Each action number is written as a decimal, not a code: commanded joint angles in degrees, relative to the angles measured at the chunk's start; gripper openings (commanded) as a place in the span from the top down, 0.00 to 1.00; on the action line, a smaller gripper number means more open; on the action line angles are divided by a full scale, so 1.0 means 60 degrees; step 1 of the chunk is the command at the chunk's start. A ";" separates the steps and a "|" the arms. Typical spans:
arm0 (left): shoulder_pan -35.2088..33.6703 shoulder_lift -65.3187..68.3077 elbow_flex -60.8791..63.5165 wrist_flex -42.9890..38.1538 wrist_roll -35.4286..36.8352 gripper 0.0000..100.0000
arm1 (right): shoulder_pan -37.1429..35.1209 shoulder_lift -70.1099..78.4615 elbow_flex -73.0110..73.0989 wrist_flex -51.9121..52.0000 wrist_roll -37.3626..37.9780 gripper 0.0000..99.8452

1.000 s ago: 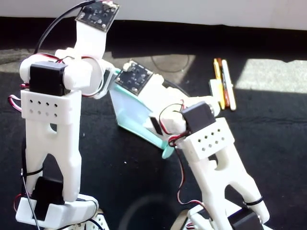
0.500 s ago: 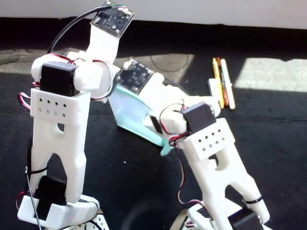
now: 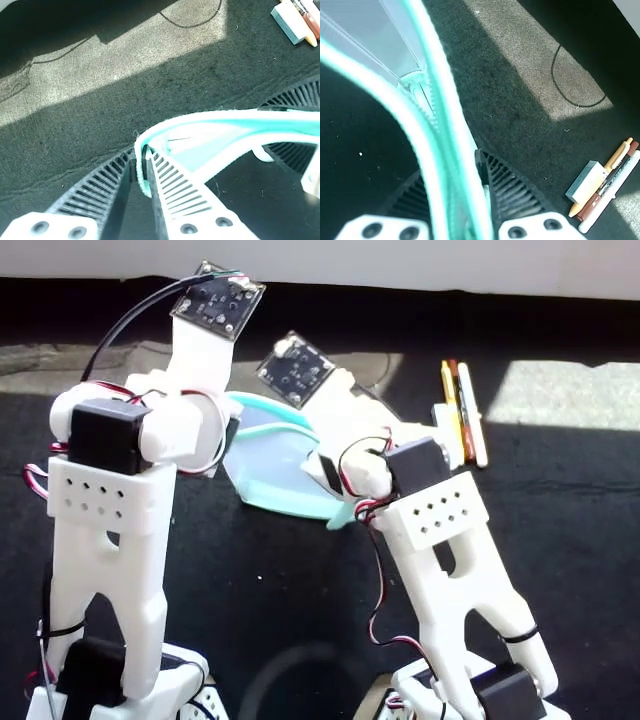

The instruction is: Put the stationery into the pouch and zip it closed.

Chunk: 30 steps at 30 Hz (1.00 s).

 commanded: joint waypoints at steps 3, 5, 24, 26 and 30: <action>0.0432 -0.0051 -0.0007 0.0117 0.0103 0.99 | 0.0198 0.0037 -0.0183 -0.0081 -0.1143 0.87; 0.0418 -0.0037 -0.0007 0.0073 0.0103 0.99 | 0.0022 -0.0212 -0.0183 0.0300 -0.1201 0.81; 0.0374 0.2088 -0.1355 0.0132 0.0117 0.99 | -0.0154 -0.4300 -0.0095 0.0784 -0.3678 0.81; 0.0374 0.2059 -0.1048 0.0132 0.0117 0.99 | 0.0154 -0.3832 -0.0095 0.0418 -0.3897 0.81; 0.0388 0.1971 -0.0212 0.0117 0.0117 0.99 | 0.0535 -0.2659 -0.0227 0.0315 -0.3883 0.81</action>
